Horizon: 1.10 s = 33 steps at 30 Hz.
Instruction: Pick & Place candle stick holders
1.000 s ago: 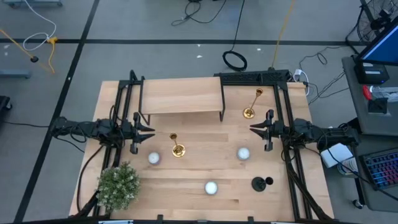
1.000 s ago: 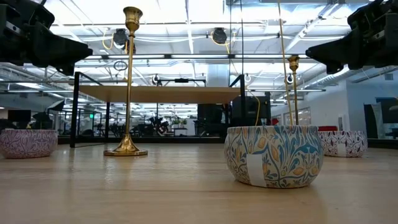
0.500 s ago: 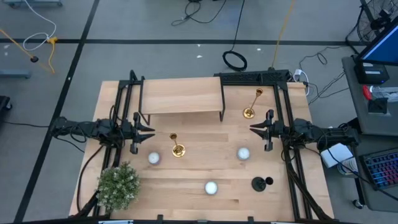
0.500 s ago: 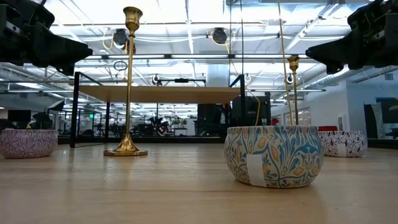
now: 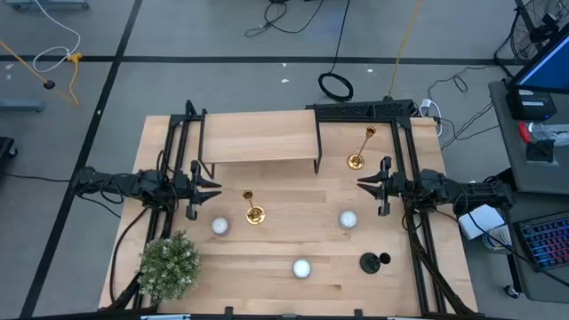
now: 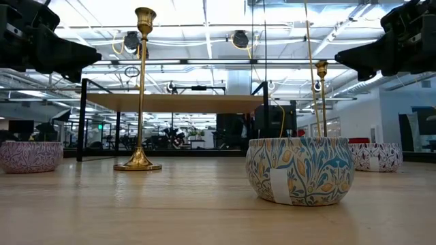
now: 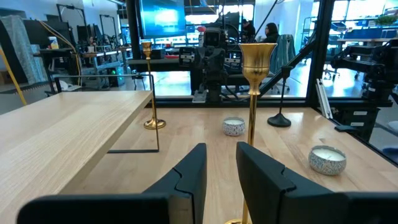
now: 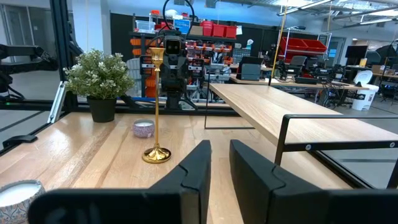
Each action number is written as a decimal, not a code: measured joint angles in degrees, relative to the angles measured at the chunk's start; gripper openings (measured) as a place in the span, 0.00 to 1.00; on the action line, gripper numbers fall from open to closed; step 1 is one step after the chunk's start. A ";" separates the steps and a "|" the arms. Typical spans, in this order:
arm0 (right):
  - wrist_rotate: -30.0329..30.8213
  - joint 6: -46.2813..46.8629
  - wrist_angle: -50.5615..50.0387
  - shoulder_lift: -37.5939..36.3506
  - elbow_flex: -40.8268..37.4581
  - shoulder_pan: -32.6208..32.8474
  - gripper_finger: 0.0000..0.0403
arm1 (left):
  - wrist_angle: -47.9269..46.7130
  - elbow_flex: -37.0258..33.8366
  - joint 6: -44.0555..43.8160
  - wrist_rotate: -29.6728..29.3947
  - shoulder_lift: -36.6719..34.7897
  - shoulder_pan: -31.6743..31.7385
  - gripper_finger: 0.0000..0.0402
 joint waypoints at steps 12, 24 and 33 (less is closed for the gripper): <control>0.00 0.00 0.00 -0.02 0.02 0.02 0.14 | -0.01 0.02 0.02 0.01 0.00 0.00 0.23; 0.00 0.00 -0.02 0.00 0.01 0.00 0.14 | 0.00 0.00 0.19 -0.06 -0.02 0.00 0.23; 0.00 0.00 -0.01 -0.01 0.00 0.00 0.14 | 0.13 0.03 1.12 -5.70 -0.02 -0.04 0.23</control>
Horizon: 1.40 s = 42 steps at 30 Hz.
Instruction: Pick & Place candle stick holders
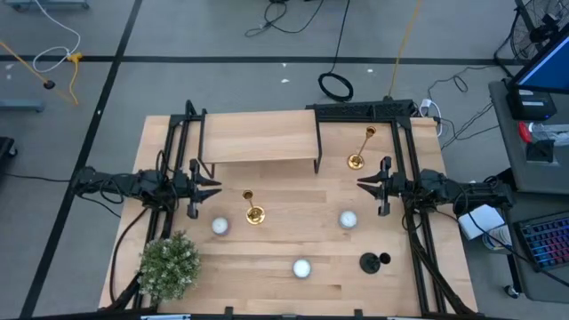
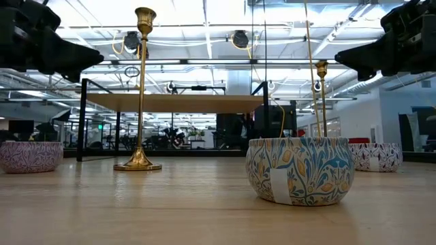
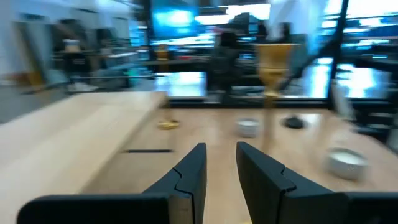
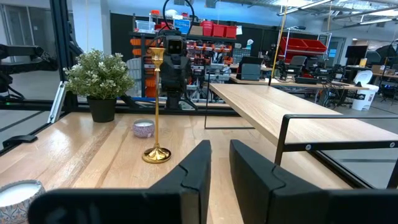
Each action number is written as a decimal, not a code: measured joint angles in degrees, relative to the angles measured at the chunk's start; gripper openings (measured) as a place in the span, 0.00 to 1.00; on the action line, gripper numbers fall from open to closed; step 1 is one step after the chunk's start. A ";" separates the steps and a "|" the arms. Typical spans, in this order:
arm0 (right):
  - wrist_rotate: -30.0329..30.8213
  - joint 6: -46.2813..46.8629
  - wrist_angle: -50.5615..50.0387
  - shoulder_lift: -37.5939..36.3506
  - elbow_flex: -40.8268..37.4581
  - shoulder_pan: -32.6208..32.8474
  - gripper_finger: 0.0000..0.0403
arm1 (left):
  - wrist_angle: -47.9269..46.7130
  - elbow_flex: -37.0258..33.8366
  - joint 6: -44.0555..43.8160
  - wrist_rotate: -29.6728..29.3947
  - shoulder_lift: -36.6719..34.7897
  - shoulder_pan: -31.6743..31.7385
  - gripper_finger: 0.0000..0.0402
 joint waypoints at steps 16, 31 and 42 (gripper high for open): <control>0.00 0.00 0.01 0.01 0.01 0.00 0.14 | 0.44 0.10 -3.90 -16.82 0.00 2.38 0.23; 0.00 0.00 0.00 0.01 0.02 0.00 0.14 | 0.42 0.10 2.05 -16.82 0.00 2.34 0.23; 0.00 0.00 0.00 0.01 0.02 0.00 0.14 | 1.01 0.03 5.26 -16.80 0.00 2.34 0.23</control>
